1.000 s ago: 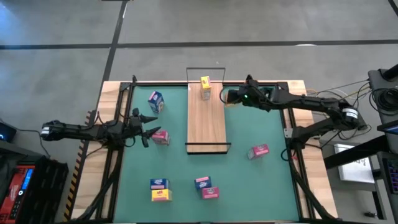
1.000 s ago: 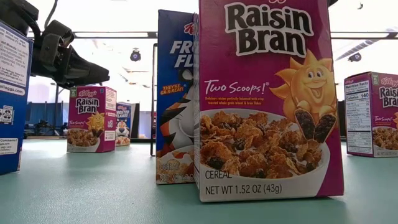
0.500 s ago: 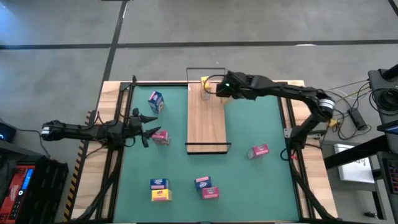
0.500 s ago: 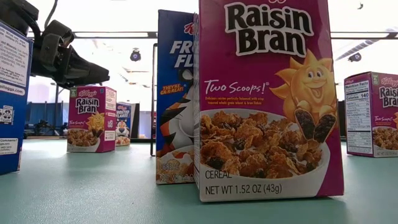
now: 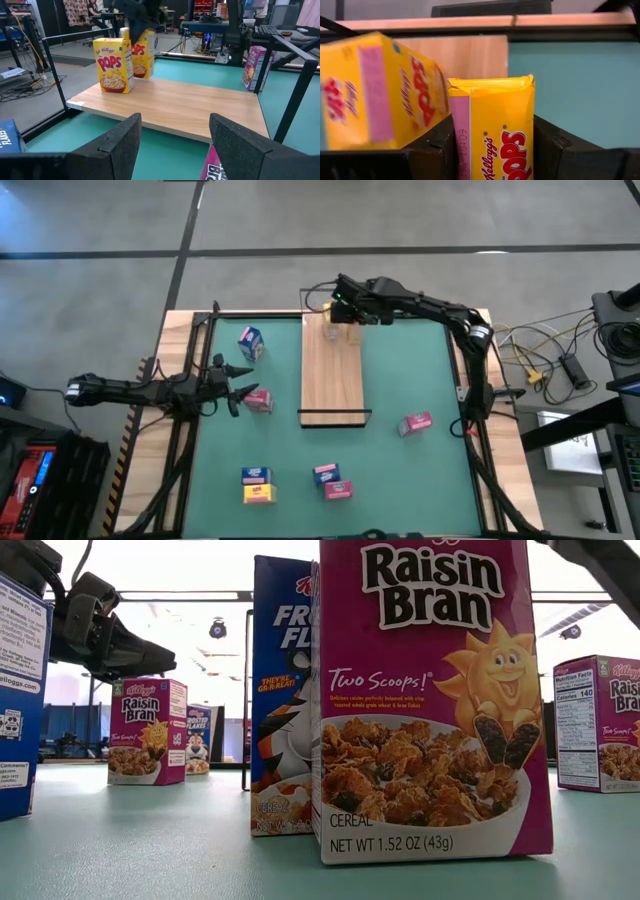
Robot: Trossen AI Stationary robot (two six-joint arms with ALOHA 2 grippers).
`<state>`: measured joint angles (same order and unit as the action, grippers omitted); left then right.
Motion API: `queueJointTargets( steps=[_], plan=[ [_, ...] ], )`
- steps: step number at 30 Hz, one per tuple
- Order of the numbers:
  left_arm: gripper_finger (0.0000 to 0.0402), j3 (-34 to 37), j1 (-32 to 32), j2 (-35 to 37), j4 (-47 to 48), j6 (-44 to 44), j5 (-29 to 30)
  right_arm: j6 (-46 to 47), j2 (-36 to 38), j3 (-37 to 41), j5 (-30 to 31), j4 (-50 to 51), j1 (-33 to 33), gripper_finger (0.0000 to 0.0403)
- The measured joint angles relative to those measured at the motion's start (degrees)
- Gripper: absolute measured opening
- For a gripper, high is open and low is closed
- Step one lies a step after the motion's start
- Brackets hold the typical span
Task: Stack cereal on shelf
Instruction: Put the right yellow cereal box on the shelf aligned with the other yellow cereal box, then put the right purple cereal box on the shelf
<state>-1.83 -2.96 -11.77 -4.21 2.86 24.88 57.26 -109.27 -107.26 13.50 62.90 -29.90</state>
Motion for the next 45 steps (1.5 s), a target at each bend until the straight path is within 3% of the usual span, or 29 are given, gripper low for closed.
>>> queueJointTargets(
  steps=[12, 31, 45],
  plan=[
    [0.0218, 0.0, 0.0, 0.0, 0.0, 0.0, 0.0, -3.8, -8.9, -11.4, -0.1, 2.9, -0.9, 0.0164],
    [0.0218, 0.0, 0.0, 0.0, 0.0, 0.0, 0.0, -3.8, -10.0, -13.2, -0.2, 3.1, -1.4, 0.0167],
    [0.0218, 0.0, 0.0, 0.0, 0.0, 0.0, 0.0, -3.7, -6.2, -13.2, -0.1, 4.3, -1.4, 0.0294]
  ],
)
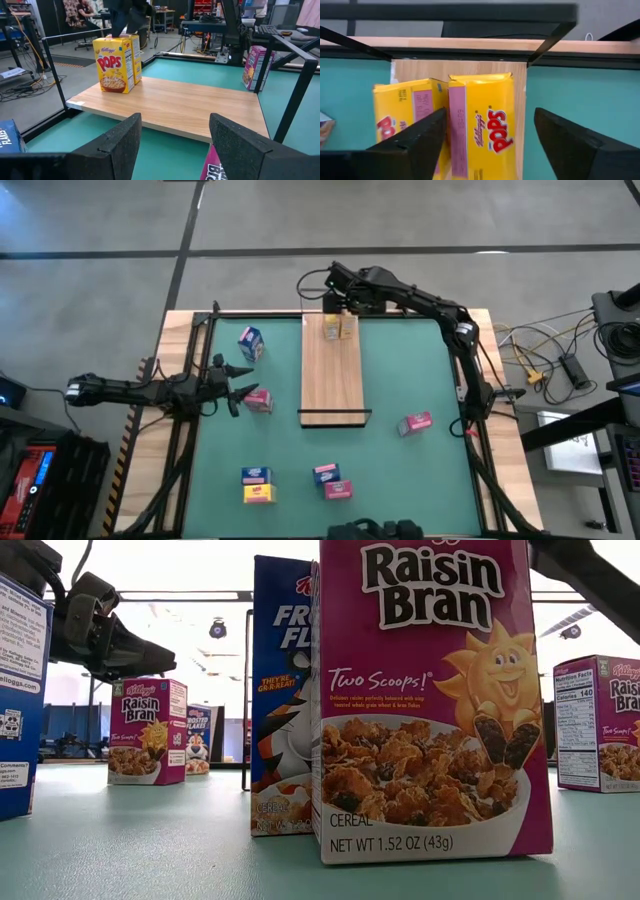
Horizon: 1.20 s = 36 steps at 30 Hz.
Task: Stack cereal on shelf
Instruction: Put the right purple cereal box on the shelf
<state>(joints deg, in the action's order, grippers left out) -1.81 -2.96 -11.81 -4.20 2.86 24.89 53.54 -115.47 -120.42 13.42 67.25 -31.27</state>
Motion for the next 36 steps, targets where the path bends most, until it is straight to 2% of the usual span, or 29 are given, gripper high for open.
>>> queueJointTargets(
  steps=[6, 12, 21, 25, 28, 32, 36],
  plan=[
    [0.0218, 0.0, 0.0, 0.0, 0.0, 0.0, 0.0, -0.2, 2.7, 0.0, 0.1, 2.5, 0.5, 0.0328],
    [0.0218, 0.0, 0.0, 0.0, 0.0, 0.0, 0.0, -3.4, 6.7, 0.1, 0.4, 8.7, 2.7, 0.033],
    [0.0218, 0.0, 0.0, -0.1, 0.0, 0.0, 0.0, 10.2, 9.1, 2.2, 1.4, 22.9, 9.4, 0.0327],
    [0.0218, 0.0, 0.0, -0.2, 0.0, 0.0, 0.0, 9.3, 11.1, 7.3, 0.5, 22.7, 12.7, 0.0326],
    [0.0218, 0.0, 0.0, -0.2, 0.0, 0.0, 0.0, 16.7, 14.7, 12.6, 1.4, 22.7, 15.2, 0.0326],
    [0.0218, 0.0, 0.0, -0.3, 0.0, 0.0, 0.0, 20.8, 21.6, 22.8, 1.6, 22.4, 18.7, 0.0326],
    [0.0218, 0.0, 0.0, -0.4, 0.0, 0.0, 0.0, 19.7, 30.2, 34.2, 1.6, 19.2, 22.6, 0.0326]
  ],
)
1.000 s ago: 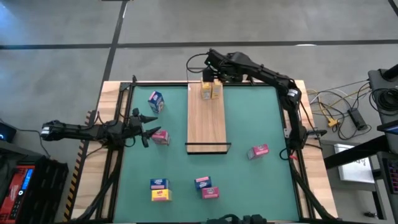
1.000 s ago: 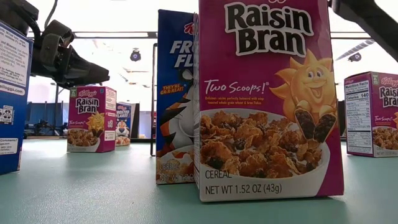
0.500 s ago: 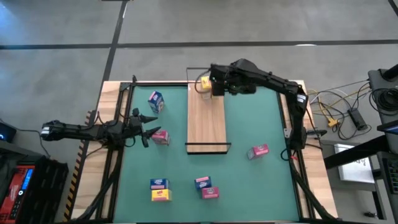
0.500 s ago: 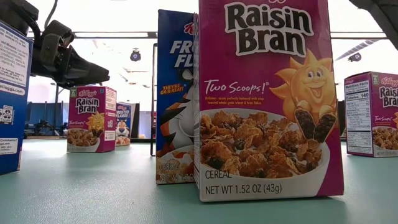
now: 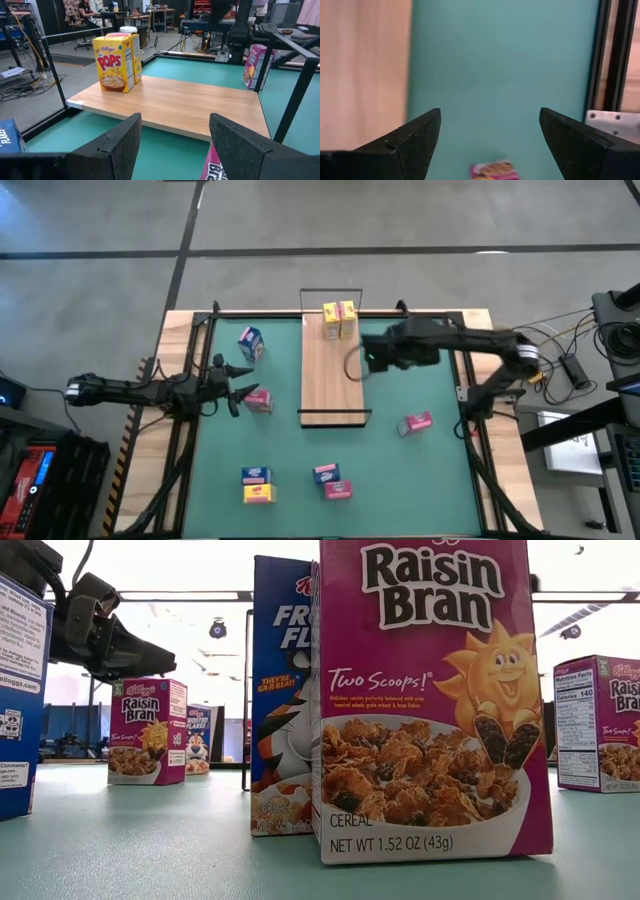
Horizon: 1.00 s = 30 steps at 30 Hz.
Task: Stack cereal on shelf
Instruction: Put the right purple cereal box on the shelf
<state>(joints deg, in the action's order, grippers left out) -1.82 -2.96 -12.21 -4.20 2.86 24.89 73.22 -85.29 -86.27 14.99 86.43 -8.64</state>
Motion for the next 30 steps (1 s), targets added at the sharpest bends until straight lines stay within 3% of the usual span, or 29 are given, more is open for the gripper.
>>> queueJointTargets(
  steps=[8, 14, 21, 30],
  plan=[
    [0.0218, 0.0, 0.0, -0.1, 0.0, 0.0, 0.0, -7.4, 14.3, 15.5, -3.6, -5.6, 7.1, 0.0331],
    [0.0218, 0.0, 0.0, -0.1, 0.0, 0.0, 0.0, -35.3, 18.7, 23.3, -16.3, -11.6, 9.8, 0.0357],
    [0.0218, 0.0, 0.0, -0.2, 0.0, 0.0, 0.0, -50.9, 20.9, 28.5, -15.1, -12.4, 10.2, 0.0365],
    [0.0218, 0.0, 0.0, -0.2, 0.0, 0.0, 0.0, -57.3, 22.7, 28.6, -17.2, -14.1, 13.1, 0.0365]
  ],
)
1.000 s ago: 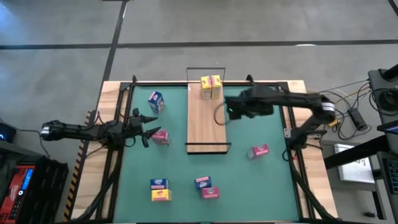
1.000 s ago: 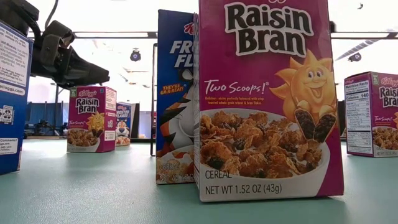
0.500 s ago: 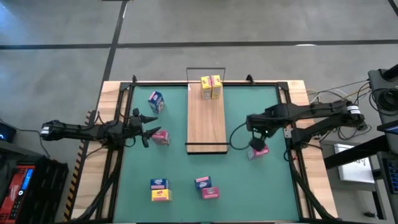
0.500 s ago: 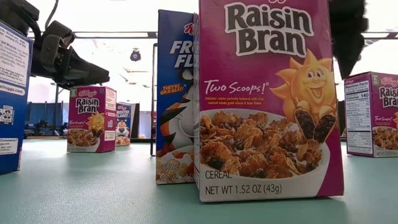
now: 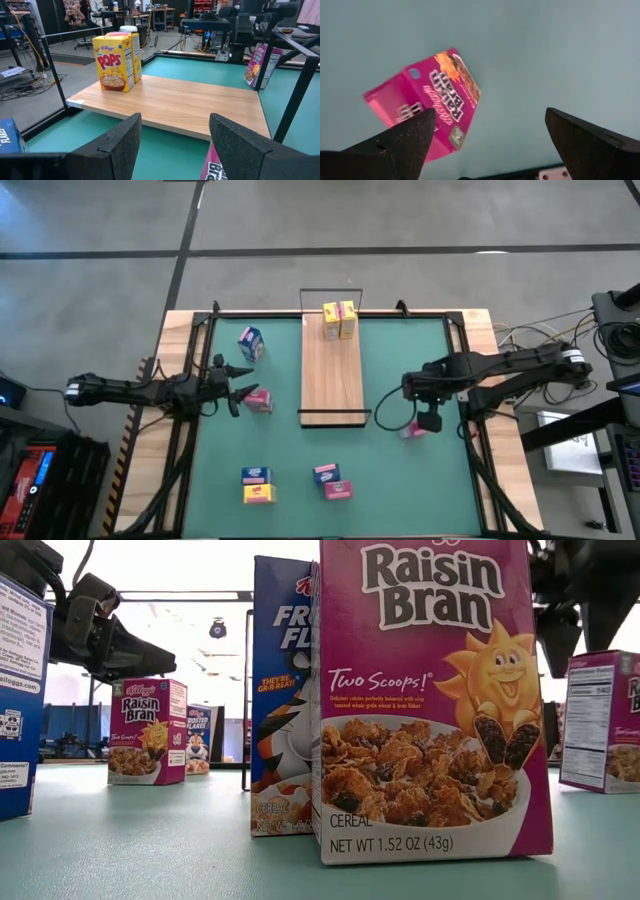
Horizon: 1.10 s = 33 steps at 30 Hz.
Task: Stack cereal on shelf
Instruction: Put the right purple cereal box on the shelf
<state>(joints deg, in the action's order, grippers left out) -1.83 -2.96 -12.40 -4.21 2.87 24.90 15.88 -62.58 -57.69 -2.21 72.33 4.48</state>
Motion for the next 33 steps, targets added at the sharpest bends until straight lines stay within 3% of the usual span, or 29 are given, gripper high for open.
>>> queueJointTargets(
  steps=[10, 33],
  plan=[
    [0.0218, 0.0, 0.0, 0.0, 0.0, 0.0, 0.0, -2.0, 1.0, -4.5, 0.2, -0.4, 3.7, 0.0365],
    [0.0218, 0.0, 0.0, 0.0, 0.0, 0.0, 0.0, -4.0, -3.3, 2.9, -0.8, -6.3, 9.1, 0.0382]
  ],
)
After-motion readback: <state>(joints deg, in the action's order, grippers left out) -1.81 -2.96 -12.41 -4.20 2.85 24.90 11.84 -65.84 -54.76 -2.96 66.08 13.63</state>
